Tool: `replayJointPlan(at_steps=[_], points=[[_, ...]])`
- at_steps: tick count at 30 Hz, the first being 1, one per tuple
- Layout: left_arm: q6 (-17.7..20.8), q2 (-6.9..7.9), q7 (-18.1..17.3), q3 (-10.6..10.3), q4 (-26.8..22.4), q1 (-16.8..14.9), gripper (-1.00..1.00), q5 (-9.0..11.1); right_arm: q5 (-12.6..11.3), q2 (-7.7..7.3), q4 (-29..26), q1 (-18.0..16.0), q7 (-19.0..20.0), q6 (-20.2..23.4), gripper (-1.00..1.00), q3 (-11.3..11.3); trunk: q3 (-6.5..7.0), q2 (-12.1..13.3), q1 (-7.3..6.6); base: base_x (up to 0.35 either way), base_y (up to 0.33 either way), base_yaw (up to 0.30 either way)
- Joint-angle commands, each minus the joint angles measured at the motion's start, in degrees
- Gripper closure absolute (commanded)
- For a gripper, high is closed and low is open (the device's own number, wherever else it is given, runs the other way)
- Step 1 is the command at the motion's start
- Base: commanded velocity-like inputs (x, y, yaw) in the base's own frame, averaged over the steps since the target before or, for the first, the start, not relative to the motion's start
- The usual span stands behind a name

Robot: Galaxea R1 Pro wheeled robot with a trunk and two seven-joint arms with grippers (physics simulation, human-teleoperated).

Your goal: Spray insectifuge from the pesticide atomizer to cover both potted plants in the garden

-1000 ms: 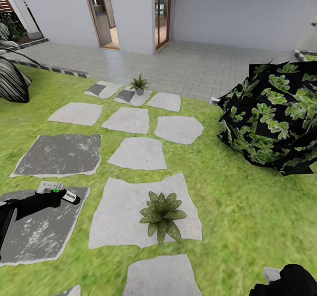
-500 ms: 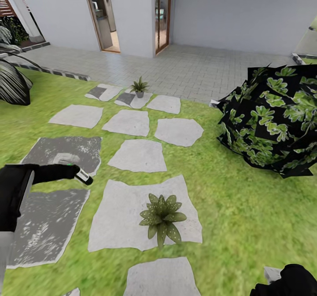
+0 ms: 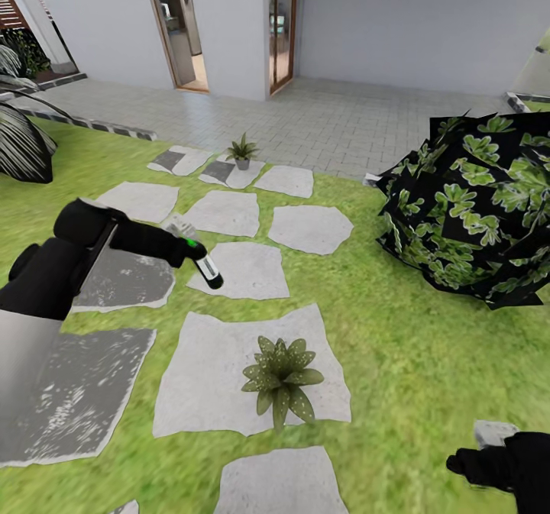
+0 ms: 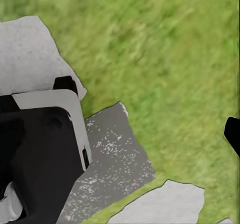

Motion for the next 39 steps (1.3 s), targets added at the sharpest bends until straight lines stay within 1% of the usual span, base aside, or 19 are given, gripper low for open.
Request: replayJointPlan(at_steps=[1, 4, 6, 8, 12, 14, 15, 17, 18, 19, 21, 23, 24, 27, 29, 31, 33, 36, 39], points=[[0.3, 0.05, -2.9, -0.2, 0.0, -0.2, 1.00, -0.8, 0.5, -0.50, -0.4, -1.5, 0.6, 0.2, -1.00, 0.0, -0.10, -0.1, 0.03, 0.000, 0.000, 0.000], [0.0, 0.07, -6.4, -0.9, 0.0, -0.2, 1.00, -0.8, 0.5, -1.27, -0.6, -5.6, 0.6, 0.2, -1.00, 0.0, -0.10, -0.1, 0.03, 0.000, 0.000, 0.000], [-0.2, 0.09, -9.3, -3.9, -0.1, 0.0, 1.00, -0.9, 0.4, -1.60, -0.7, -10.2, 0.6, 0.2, -1.00, 0.0, -0.10, -0.1, 0.03, 0.000, 0.000, 0.000], [-0.4, 0.13, -10.4, -6.5, -0.1, 0.1, 1.00, -0.9, 0.4, -1.66, -0.7, -12.7, 0.6, 0.2, -1.00, 0.2, -0.10, -0.1, 0.03, 0.000, 0.000, 0.000], [-0.6, 0.16, -10.9, -8.8, -0.3, 0.3, 1.00, -0.8, -0.3, -1.71, -0.7, -14.4, 0.7, 0.2, -1.00, 0.6, -0.10, -0.1, 0.03, 0.000, 0.000, 0.000], [-1.5, 0.16, -11.1, -9.1, -0.5, 0.8, 1.00, -0.8, -4.9, -1.65, -0.7, -16.5, 0.8, 0.2, -1.00, 1.2, -0.10, -0.1, 0.03, 0.000, 0.000, 0.000], [-2.3, 0.17, -11.1, -9.1, -0.5, 1.1, 1.00, -0.8, -8.3, -1.66, -0.7, -17.1, 0.8, 0.2, -1.00, 1.7, -0.10, -0.1, 0.03, 0.000, 0.000, 0.000], [-5.1, 0.17, -12.9, -9.2, -0.7, 1.7, 1.00, -0.8, -20.8, -1.70, -0.8, -18.3, 0.9, 0.2, -1.00, 3.4, -0.10, -0.1, 0.03, 0.000, 0.000, 0.000], [-6.2, 0.17, -14.8, -9.2, -0.9, 1.8, 1.00, -0.9, -25.9, -1.71, -0.8, -19.3, 0.9, 0.2, -1.00, 3.9, -0.10, -0.1, 0.03, 0.000, 0.000, 0.000], [-6.9, 0.24, -16.3, -9.1, -1.2, 1.8, 1.00, -0.9, -29.9, -1.69, -0.8, -20.0, 1.0, 0.2, -1.00, 4.4, -0.10, -0.1, 0.03, 0.000, 0.000, 0.000], [-7.6, 0.36, -17.3, -9.2, -1.5, 1.7, 1.00, -1.0, -33.8, -1.70, -0.8, -20.5, 1.1, 0.2, -1.00, 5.9, -0.10, -0.1, 0.03, 0.000, 0.000, 0.000], [-8.0, 0.74, -17.8, -10.2, -2.4, 1.7, 1.00, -1.0, -37.6, -1.71, -0.8, -20.7, 2.2, 0.2, -1.00, 9.1, -0.10, -0.1, 0.03, 0.000, 0.000, 0.000], [-8.1, 1.26, -18.0, -11.5, -2.9, 1.7, 1.00, -0.9, -39.5, -1.71, -0.8, -21.1, 3.6, 0.2, -1.00, 11.0, -0.10, -0.1, 0.03, 0.000, 0.000, 0.000], [-8.1, 2.15, -18.6, -14.5, -3.5, 1.6, 1.00, -1.0, -41.7, -1.66, -0.8, -22.1, 7.0, 0.2, -1.00, 13.7, -0.10, -0.1, 0.03, 0.000, 0.000, 0.000], [-8.2, 2.64, -19.5, -17.2, -3.7, 1.6, 1.00, -1.0, -42.6, -1.64, -0.8, -22.4, 11.2, 0.2, -1.00, 15.5, -0.10, -0.1, 0.03, 0.000, 0.000, 0.000], [-8.9, 3.20, -20.1, -20.9, -3.8, 1.4, 1.00, -1.0, -42.9, -1.63, -0.9, -22.6, 17.0, 0.2, -1.00, 18.8, -0.10, -0.1, 0.03, 0.000, 0.000, 0.000], [-9.5, 3.48, -20.3, -23.3, -3.9, 1.3, 1.00, -1.1, -43.0, -1.55, -0.9, -22.6, 21.1, 0.2, -1.00, 21.6, -0.10, -0.1, 0.03, 0.000, 0.000, 0.000], [-11.6, 3.52, -20.5, -24.0, -4.8, 1.5, 1.00, -1.1, -43.1, -1.41, -0.9, -22.6, 22.6, 0.2, -1.00, 22.5, -0.10, -0.1, 0.03, 0.000, 0.000, 0.000], [-15.8, 3.50, -21.7, -24.0, -6.5, 1.7, 1.00, -1.1, -43.2, -1.37, -0.9, -22.6, 23.0, 0.2, -1.00, 22.8, -0.10, -0.1, 0.03, 0.000, 0.000, 0.000]])
